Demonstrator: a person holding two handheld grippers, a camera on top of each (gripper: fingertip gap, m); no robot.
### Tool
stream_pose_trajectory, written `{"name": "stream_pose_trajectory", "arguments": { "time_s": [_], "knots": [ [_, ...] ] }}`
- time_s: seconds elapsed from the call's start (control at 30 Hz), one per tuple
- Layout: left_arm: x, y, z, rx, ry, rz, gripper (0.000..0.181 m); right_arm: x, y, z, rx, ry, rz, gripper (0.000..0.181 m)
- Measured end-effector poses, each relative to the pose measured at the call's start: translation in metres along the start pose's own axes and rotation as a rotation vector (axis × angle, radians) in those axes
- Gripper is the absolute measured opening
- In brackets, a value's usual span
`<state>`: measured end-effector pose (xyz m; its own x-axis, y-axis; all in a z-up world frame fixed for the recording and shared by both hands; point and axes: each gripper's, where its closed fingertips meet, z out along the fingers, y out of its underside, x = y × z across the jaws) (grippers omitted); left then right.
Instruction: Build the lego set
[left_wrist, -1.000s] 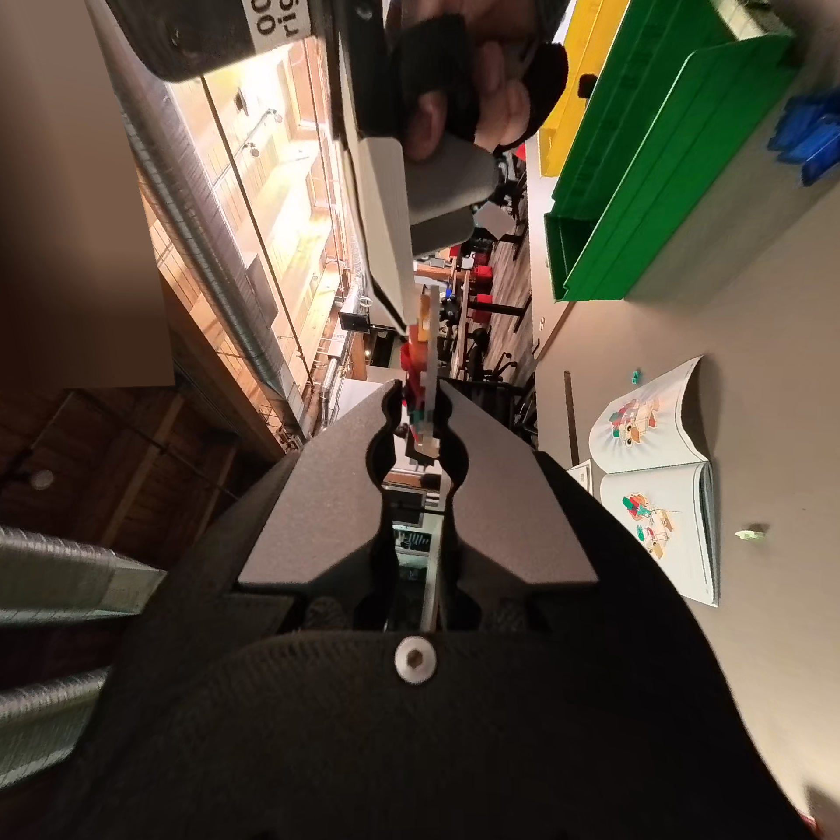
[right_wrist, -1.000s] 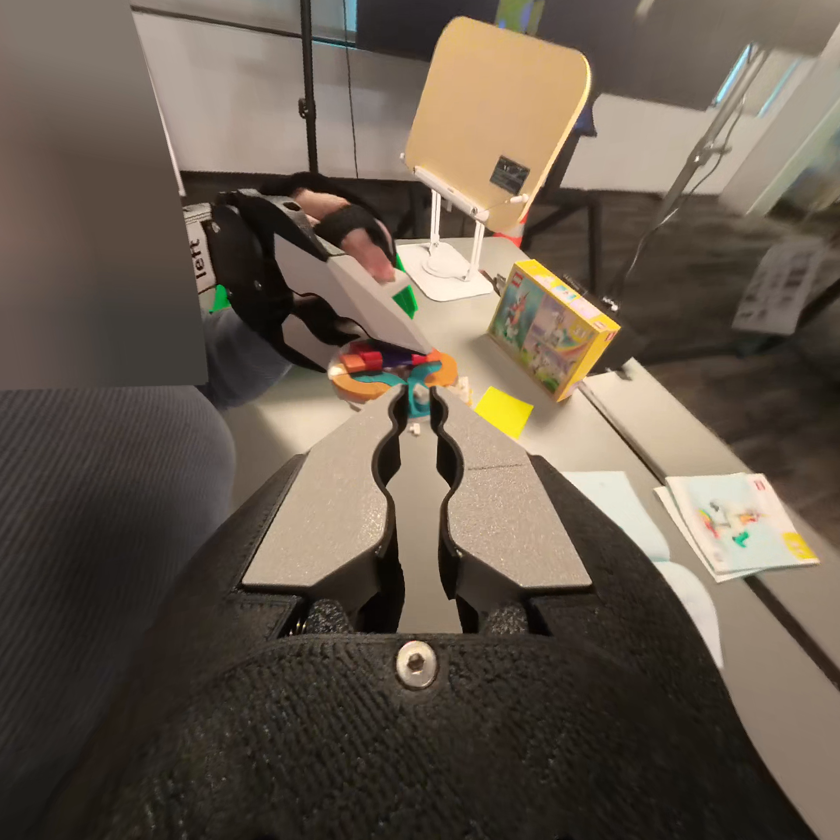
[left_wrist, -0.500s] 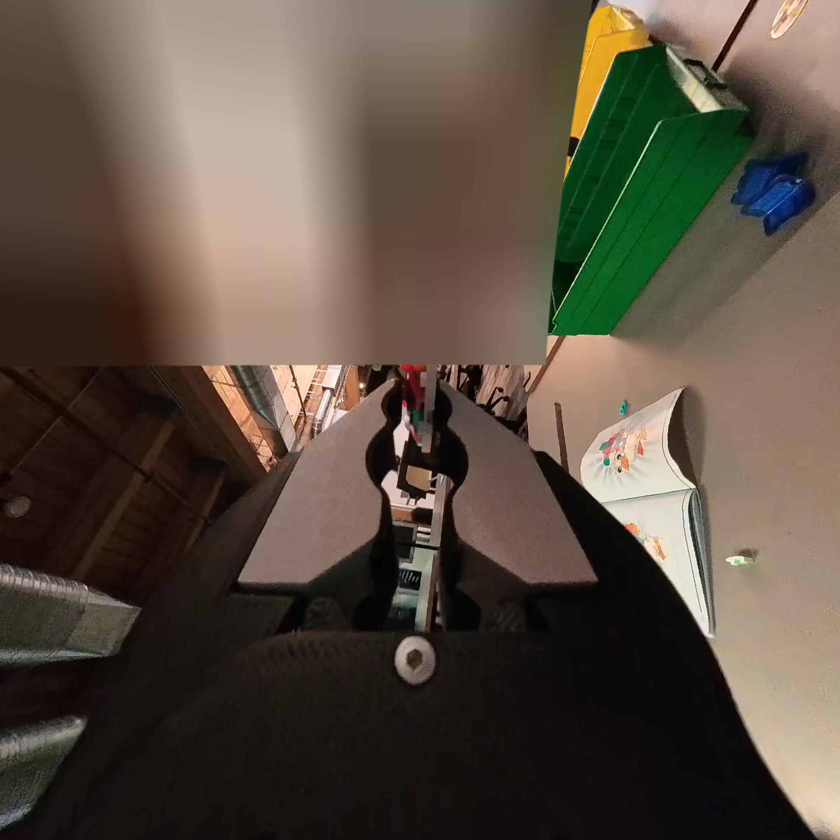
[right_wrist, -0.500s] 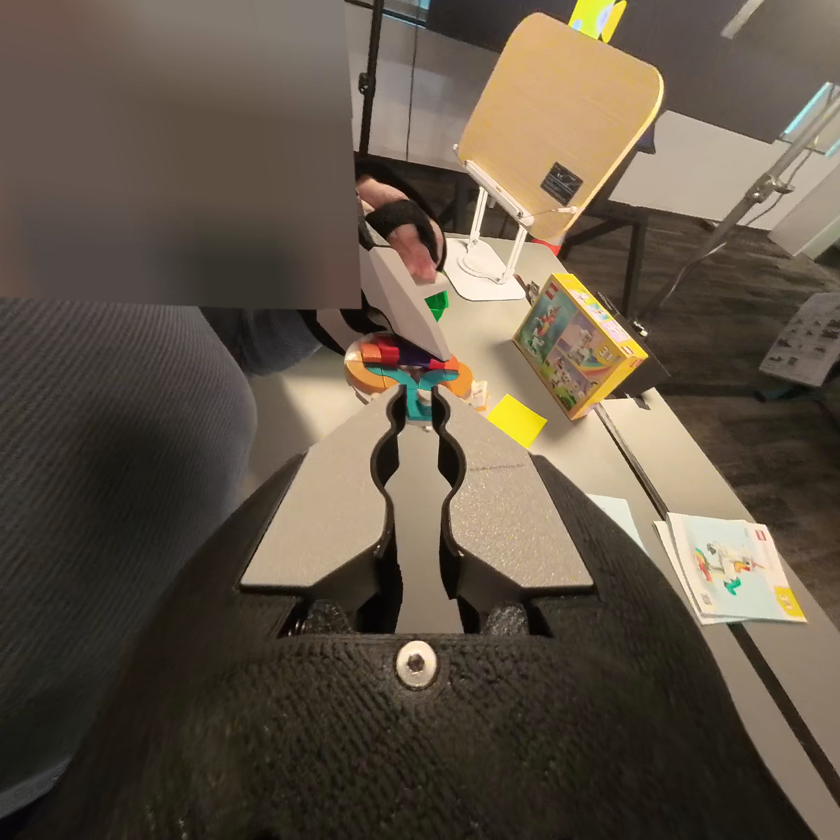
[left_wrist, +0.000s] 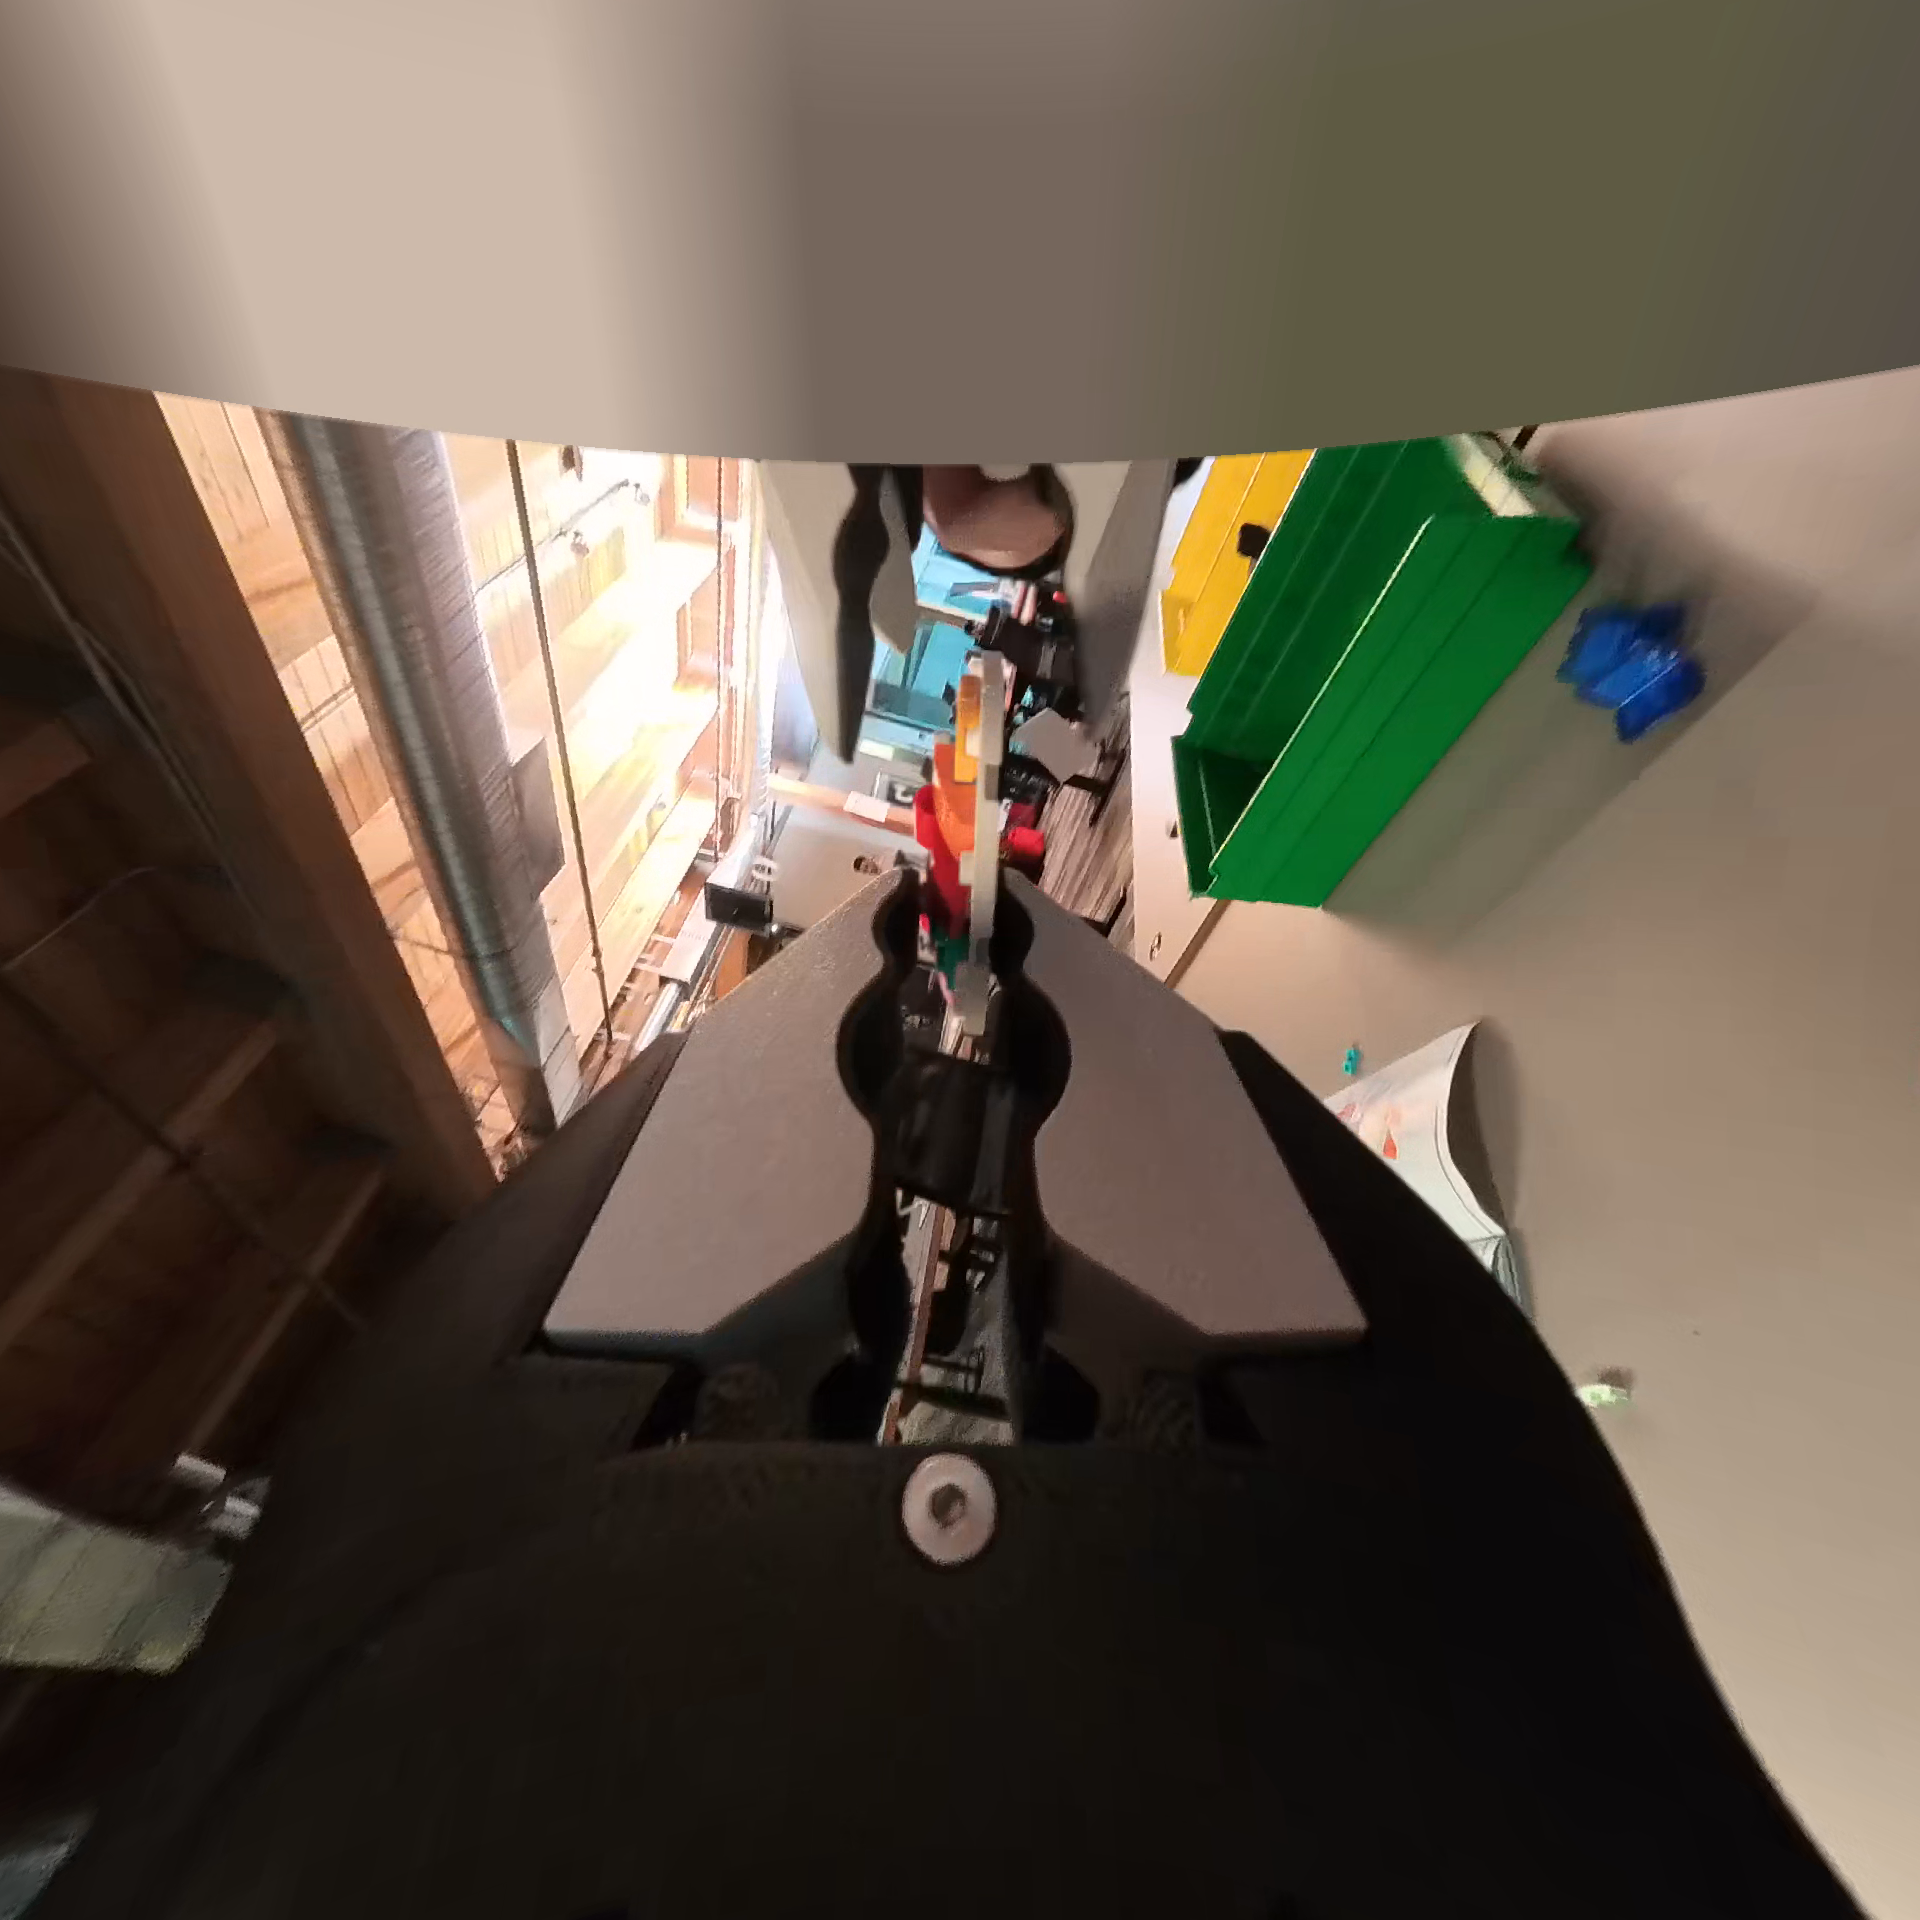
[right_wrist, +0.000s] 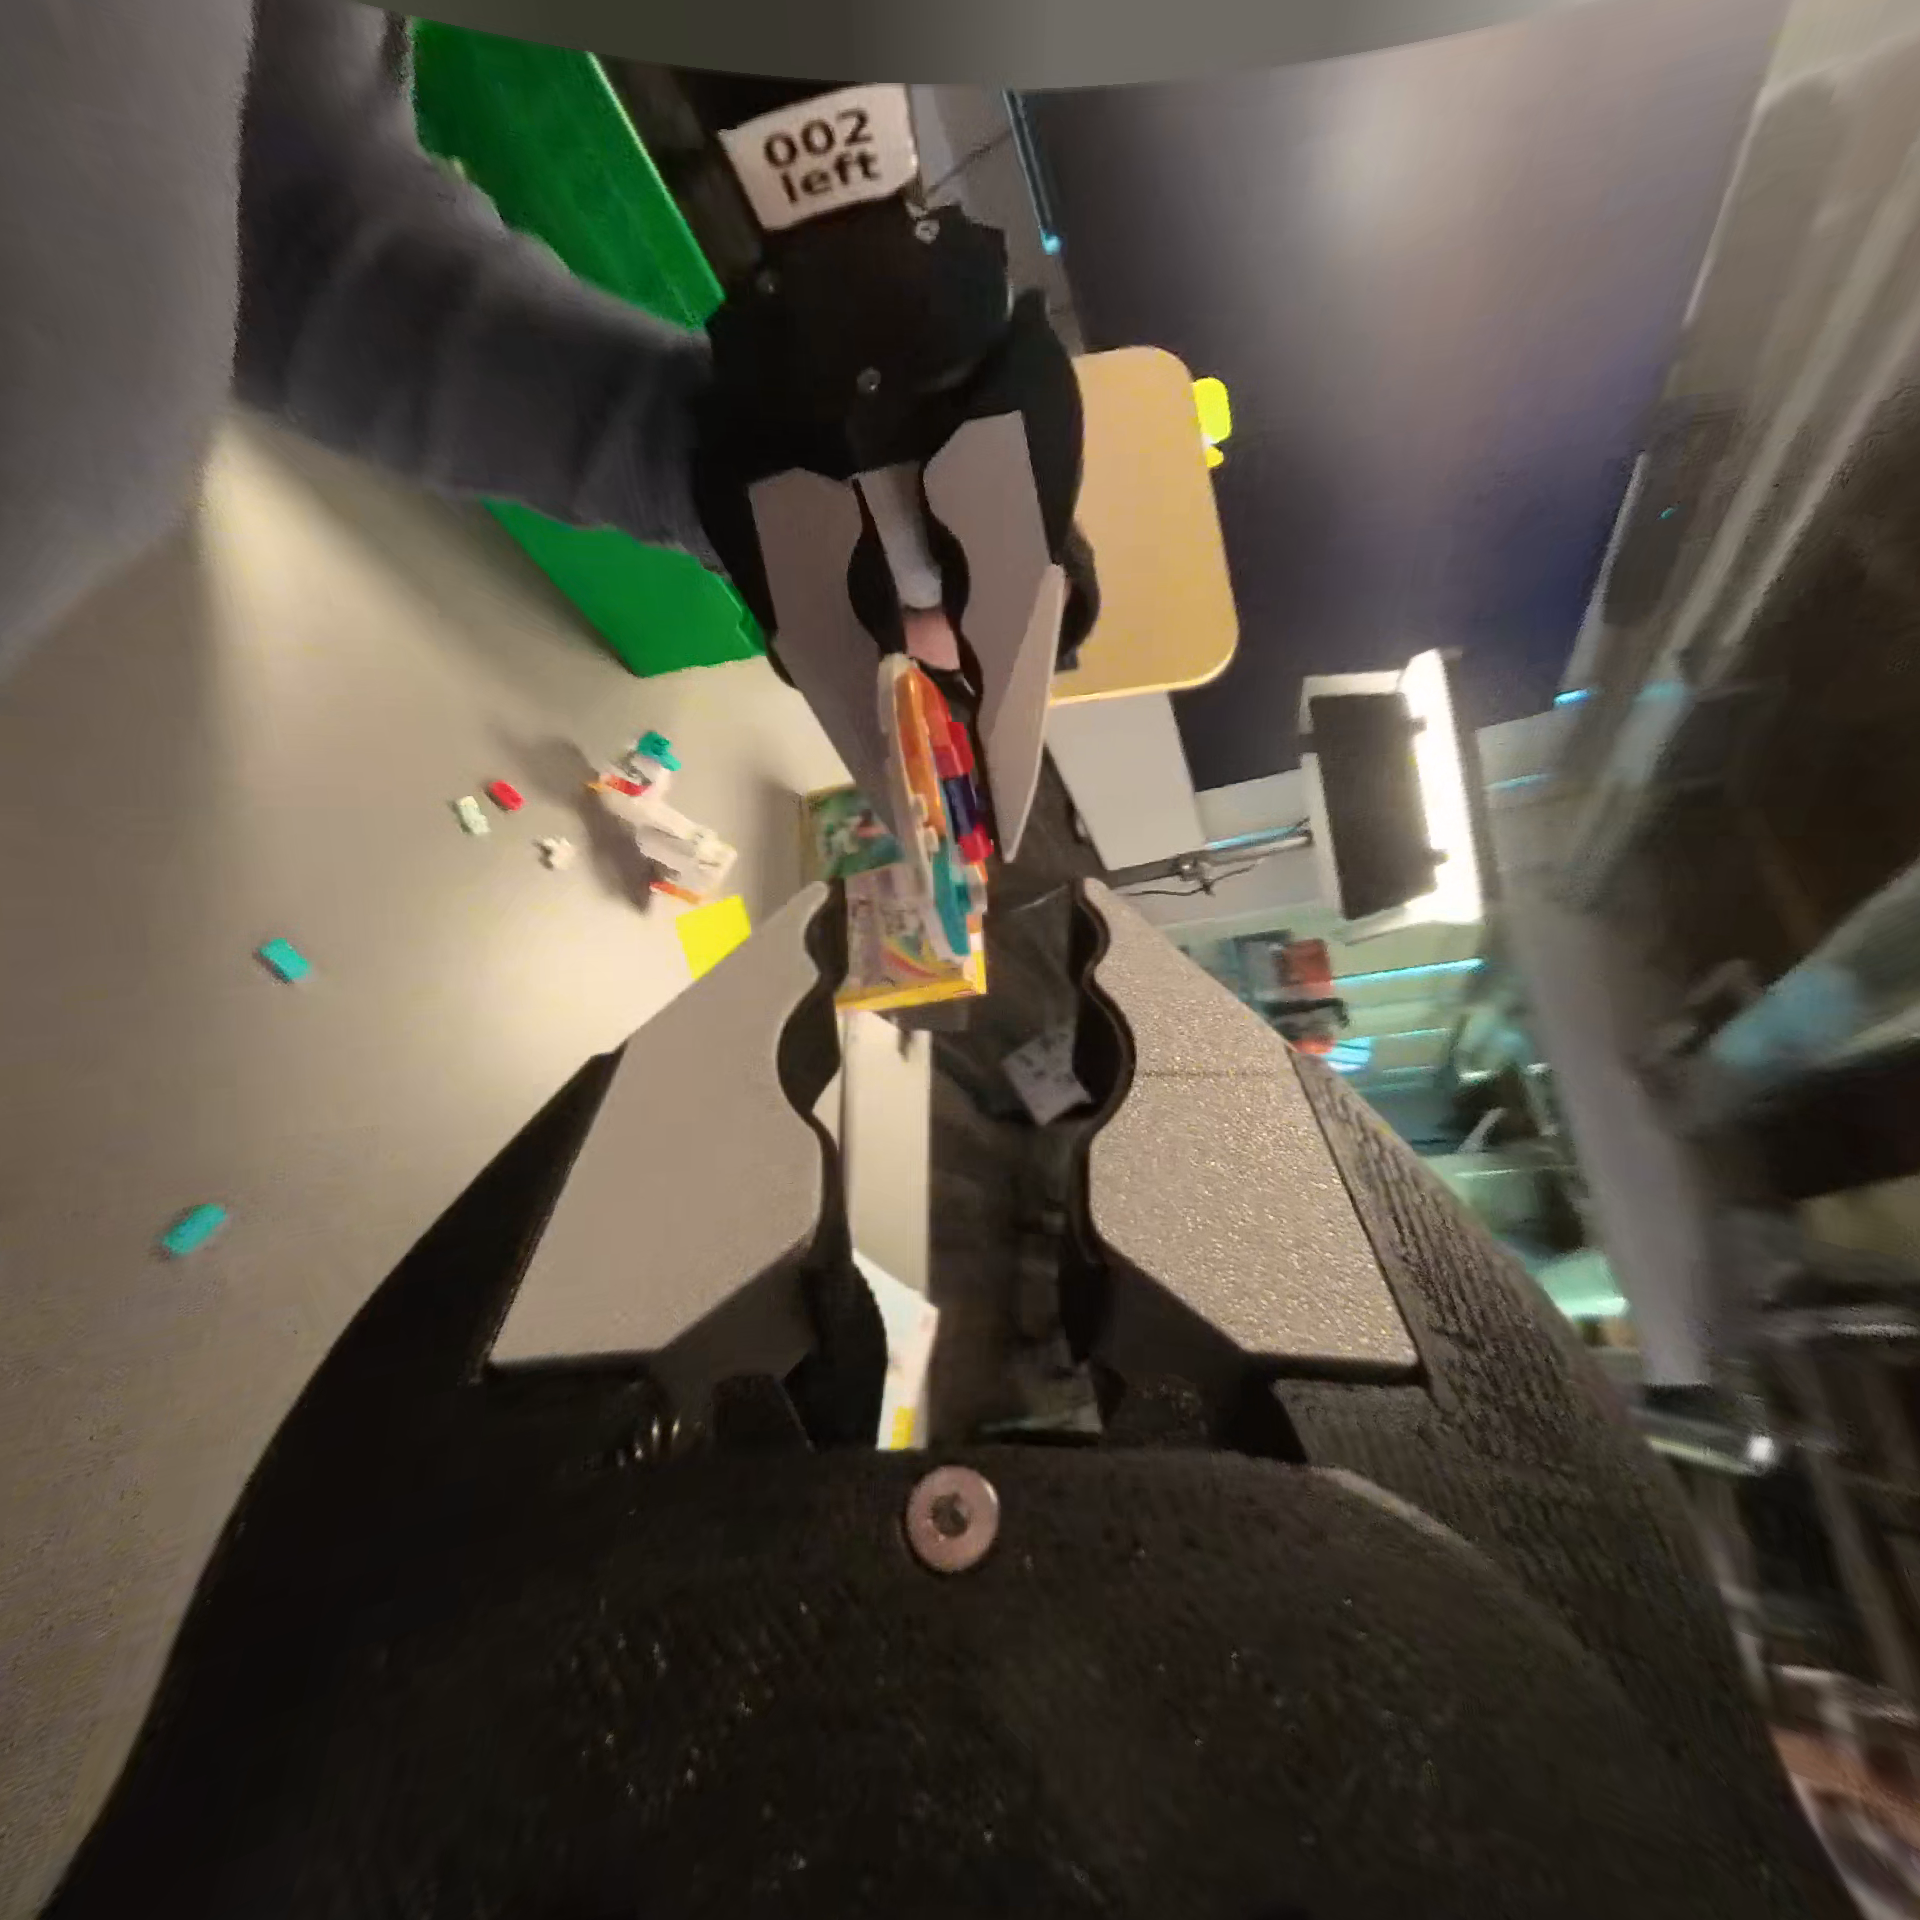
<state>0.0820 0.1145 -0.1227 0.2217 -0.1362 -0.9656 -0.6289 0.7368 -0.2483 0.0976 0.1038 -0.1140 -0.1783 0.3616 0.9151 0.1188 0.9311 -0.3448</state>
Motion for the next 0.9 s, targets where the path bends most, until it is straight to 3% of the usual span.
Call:
{"name": "stream_pose_trajectory", "arguments": {
  "time_s": [0.33, 0.67, 0.9],
  "knots": [
    [0.002, -0.004, 0.0, 0.005, 0.014, 0.007, 0.011, -0.004, 0.002, 0.004, -0.052, 0.022, -0.109, 0.011],
    [0.003, -0.009, -0.002, 0.021, 0.03, -0.006, 0.011, -0.005, -0.004, 0.004, -0.067, 0.044, -0.189, 0.007],
    [0.004, -0.003, -0.002, -0.004, 0.024, -0.007, 0.011, -0.005, 0.0, 0.012, -0.053, 0.059, -0.143, 0.008]
  ]
}}
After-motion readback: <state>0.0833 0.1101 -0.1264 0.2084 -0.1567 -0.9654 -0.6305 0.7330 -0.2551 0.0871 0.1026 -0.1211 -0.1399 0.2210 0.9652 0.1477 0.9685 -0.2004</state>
